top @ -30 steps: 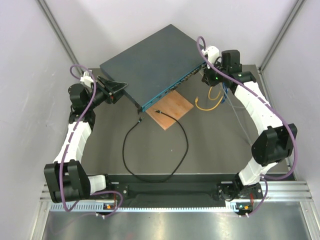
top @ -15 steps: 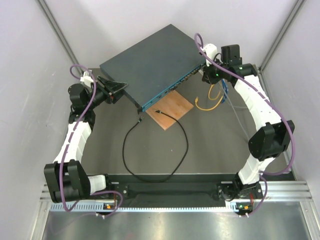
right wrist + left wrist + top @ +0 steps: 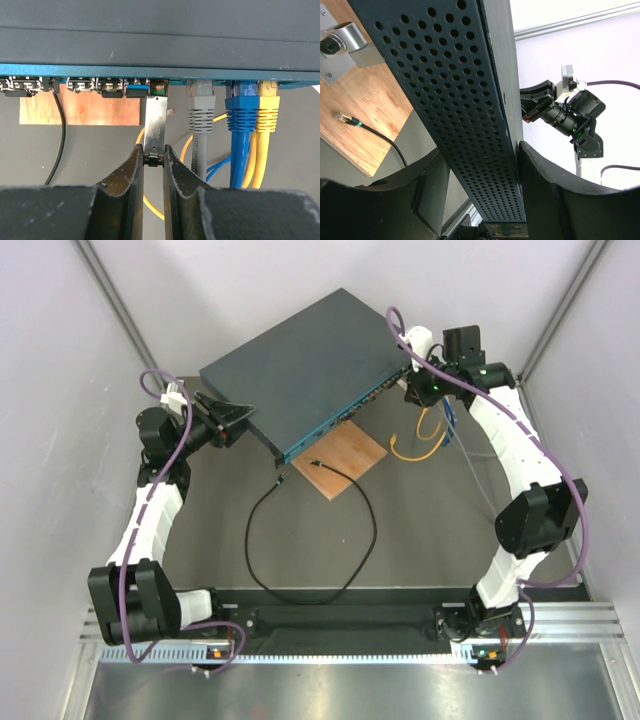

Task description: Insert the plug into the switch port

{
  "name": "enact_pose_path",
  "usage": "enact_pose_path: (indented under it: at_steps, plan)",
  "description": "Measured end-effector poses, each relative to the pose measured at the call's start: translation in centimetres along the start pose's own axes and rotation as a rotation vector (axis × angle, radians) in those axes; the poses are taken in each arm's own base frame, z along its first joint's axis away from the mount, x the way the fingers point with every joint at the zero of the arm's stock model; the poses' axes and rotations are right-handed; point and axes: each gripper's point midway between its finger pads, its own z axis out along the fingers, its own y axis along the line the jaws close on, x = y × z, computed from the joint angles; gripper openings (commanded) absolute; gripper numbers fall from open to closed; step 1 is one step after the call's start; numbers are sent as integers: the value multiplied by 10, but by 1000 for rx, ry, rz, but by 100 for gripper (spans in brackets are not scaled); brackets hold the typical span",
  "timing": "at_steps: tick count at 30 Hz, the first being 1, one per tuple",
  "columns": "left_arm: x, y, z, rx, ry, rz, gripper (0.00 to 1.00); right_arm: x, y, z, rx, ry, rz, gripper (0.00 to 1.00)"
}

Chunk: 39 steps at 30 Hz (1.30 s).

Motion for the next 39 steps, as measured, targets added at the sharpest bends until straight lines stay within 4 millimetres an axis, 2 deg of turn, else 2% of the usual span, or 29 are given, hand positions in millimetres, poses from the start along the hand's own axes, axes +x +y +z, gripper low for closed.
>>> enact_pose_path:
  at_steps: [22, 27, 32, 36, 37, 39]
  plan:
    - [0, 0, 0, 1, 3, 0, 0, -1, -1, 2, -79, 80, 35, 0]
    - [0, 0, 0, 2, 5, 4, 0, -20, -3, 21, -104, -2, 17, 0]
    - [0, 0, 0, 1, 4, 5, 0, -23, -2, 22, -110, -13, 18, 0]
    - [0, 0, 0, 1, 4, 5, 0, -24, -2, 23, -110, -15, 20, 10]
    - [0, 0, 0, 1, 4, 4, 0, -24, -2, 23, -111, -14, 20, 20]
    - [0, 0, 0, 1, 4, 5, 0, -24, -2, 23, -114, -16, 21, 32]
